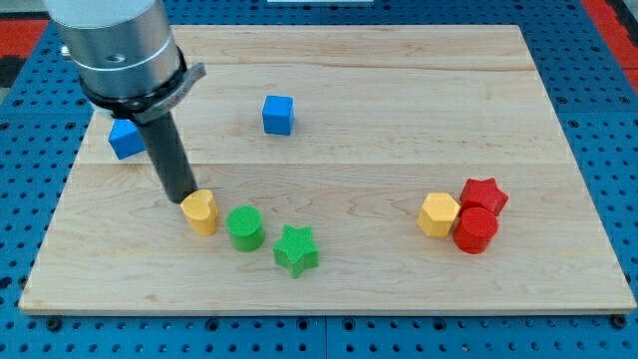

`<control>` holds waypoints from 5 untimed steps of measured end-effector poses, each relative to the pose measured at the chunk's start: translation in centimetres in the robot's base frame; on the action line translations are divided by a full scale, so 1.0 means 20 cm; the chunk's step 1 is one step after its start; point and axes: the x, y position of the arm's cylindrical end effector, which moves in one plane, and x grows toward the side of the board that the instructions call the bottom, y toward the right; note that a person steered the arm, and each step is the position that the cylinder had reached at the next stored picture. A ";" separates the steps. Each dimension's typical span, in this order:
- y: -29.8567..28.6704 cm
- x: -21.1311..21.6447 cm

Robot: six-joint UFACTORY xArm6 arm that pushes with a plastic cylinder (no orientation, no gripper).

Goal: Move the yellow heart into the yellow hexagon

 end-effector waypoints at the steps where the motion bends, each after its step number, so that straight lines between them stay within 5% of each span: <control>1: 0.04 0.09; 5: 0.15 0.28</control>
